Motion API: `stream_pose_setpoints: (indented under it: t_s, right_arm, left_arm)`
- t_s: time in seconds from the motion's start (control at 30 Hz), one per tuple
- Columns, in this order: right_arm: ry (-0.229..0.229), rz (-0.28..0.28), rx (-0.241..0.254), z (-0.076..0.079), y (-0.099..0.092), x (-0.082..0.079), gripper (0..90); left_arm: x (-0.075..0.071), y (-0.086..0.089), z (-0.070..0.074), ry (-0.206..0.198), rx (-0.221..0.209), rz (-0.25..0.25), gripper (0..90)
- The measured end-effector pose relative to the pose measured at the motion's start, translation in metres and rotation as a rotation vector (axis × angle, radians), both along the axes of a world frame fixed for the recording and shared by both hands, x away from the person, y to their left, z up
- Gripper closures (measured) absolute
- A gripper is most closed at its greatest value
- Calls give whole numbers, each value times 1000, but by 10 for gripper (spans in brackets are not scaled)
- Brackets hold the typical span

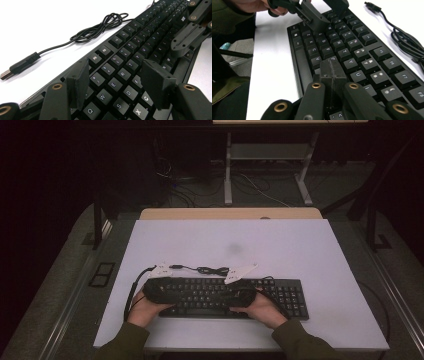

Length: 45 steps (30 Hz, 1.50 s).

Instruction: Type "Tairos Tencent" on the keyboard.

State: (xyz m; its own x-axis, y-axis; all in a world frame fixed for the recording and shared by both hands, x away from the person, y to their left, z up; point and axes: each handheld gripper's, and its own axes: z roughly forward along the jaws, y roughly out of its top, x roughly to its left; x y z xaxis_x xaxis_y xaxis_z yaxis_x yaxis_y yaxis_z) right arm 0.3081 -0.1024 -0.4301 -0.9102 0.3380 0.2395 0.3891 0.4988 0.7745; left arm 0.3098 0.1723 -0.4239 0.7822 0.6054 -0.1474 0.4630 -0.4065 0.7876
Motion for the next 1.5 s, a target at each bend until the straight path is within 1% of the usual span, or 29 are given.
stream_pose_setpoints:
  t_s: [0.1, 0.17, 0.43, 0.53, 0.57, 0.6, 0.7, 0.8, 0.87, 0.93, 1.03, 1.13, 1.17, 1.2, 1.43, 1.5]
  right_arm:
    - [0, 0, -5, -1, 1, 0, 891]
    - [-5, 6, -14, -3, 2, 0, 891]
    - [-2, 23, -52, -9, 9, -2, 891]
    - [-1, 24, -56, -10, 10, -3, 891]
    - [-6, 24, -80, -12, 11, -3, 892]
    - [1, 24, -76, -12, 10, -3, 892]
    - [-4, 25, -82, -11, 11, -3, 892]
    - [-8, 24, -76, -10, 10, -3, 891]
    - [-4, 22, -59, -9, 9, -3, 891]
    - [-11, 18, -52, -6, 7, -2, 891]
    - [-5, 10, -41, -4, 5, -2, 891]
    - [-4, 7, -19, -1, 3, -2, 891]
    - [-6, 7, -7, 0, 2, -2, 871]
    - [-6, 7, -7, 0, 2, -2, 871]
    - [-4, -9, 28, 7, -6, -1, 703]
    - [-5, -12, 34, 9, -8, -1, 668]
  left_arm:
    - [0, 0, 0, 0, -1, 0, 390]
    - [0, 0, 0, -1, -3, 1, 390]
    - [0, 0, 0, -3, 0, -1, 390]
    - [0, 0, 0, -5, -1, 0, 390]
    - [0, 0, 0, -6, -1, 0, 390]
    - [0, 0, 0, -7, -1, 1, 390]
    - [0, 0, 0, -8, 0, 2, 390]
    - [0, 0, 0, -9, 0, 2, 390]
    - [0, 0, 1, -9, 0, 2, 390]
    - [0, 0, 0, -9, 0, 0, 390]
    - [0, -1, 0, -9, 0, 0, 390]
    - [0, -1, 1, -9, 0, -1, 391]
    - [0, -1, 0, -7, -2, 0, 392]
    - [0, -1, 0, -7, -2, 0, 392]
    - [-1, -2, 1, -9, -4, -4, 405]
    - [-1, -2, 1, -9, -5, -6, 418]
